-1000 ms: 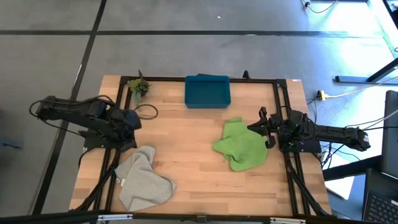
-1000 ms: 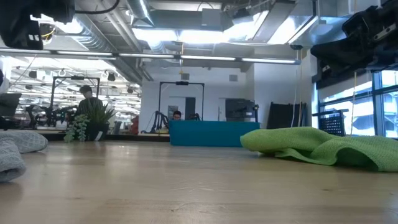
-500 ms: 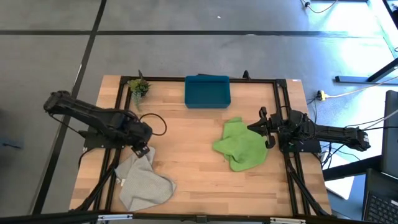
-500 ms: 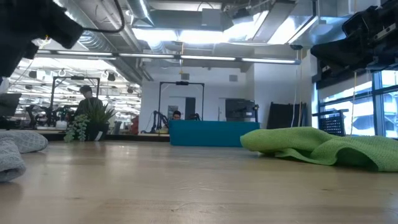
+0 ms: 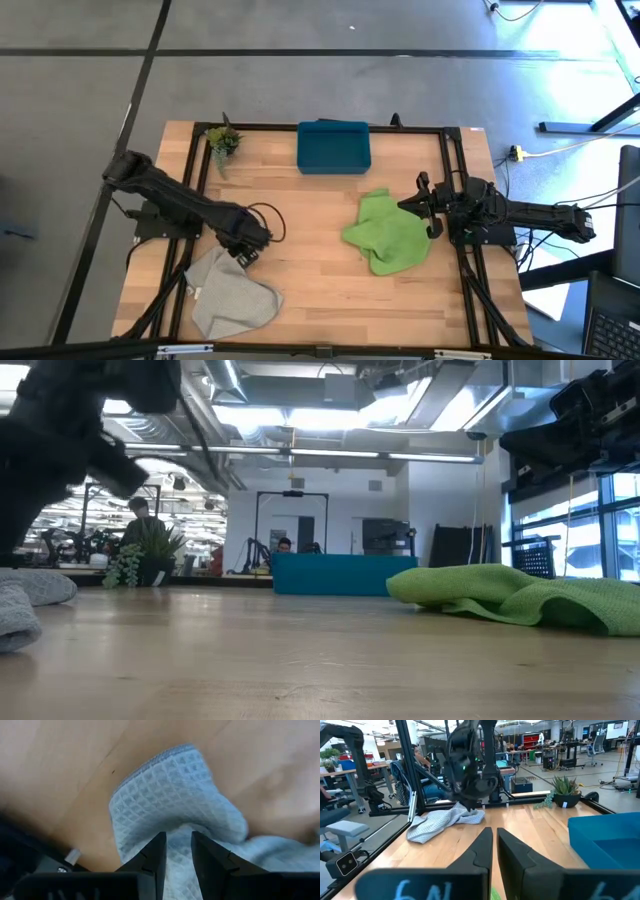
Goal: Roll microfiber towels into tight, uniform cylinder then place into a basket
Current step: Roll the gray microfiber cloth
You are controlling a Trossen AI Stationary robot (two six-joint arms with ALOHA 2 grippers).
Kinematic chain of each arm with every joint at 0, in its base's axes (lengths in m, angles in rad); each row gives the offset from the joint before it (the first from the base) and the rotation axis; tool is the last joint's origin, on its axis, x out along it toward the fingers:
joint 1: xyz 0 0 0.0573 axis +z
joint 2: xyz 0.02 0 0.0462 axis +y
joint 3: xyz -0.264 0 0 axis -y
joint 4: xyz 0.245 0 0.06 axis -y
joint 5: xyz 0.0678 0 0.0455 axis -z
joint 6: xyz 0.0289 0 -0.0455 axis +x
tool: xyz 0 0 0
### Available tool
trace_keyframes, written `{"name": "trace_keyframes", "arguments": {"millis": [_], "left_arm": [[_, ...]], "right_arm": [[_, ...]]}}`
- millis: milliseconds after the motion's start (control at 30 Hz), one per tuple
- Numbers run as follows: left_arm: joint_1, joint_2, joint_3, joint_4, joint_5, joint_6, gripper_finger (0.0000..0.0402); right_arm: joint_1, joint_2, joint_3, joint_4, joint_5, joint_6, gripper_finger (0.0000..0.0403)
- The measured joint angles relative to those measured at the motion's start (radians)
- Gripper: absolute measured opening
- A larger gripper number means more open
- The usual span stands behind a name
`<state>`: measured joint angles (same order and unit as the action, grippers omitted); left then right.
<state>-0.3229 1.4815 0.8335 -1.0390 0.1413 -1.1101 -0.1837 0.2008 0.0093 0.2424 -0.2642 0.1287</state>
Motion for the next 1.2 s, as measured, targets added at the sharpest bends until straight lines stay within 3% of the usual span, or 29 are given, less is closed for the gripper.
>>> {"name": "trace_keyframes", "arguments": {"millis": [467, 767, 1000, 1200], "left_arm": [[0.022, 0.211, 0.005, 0.102, -0.049, 0.183, 0.0083], [0.151, 0.21, 0.01, 0.178, -0.234, 0.398, 0.0081], [0.259, 0.226, 0.071, 0.334, -0.452, 0.593, 0.0078], [0.345, 0.237, 0.113, 0.588, -0.401, 0.78, 0.008]], "right_arm": [[0.0, 0.0, 0.0, 0.0, -0.001, -0.001, 0.0028], [0.0, 0.0, 0.0, 0.0, -0.001, -0.003, 0.0028], [0.0, 0.0, 0.0, 0.0, -0.001, -0.003, 0.0028], [0.0, 0.0, 0.0, 0.0, -0.001, -0.003, 0.0028]]}}
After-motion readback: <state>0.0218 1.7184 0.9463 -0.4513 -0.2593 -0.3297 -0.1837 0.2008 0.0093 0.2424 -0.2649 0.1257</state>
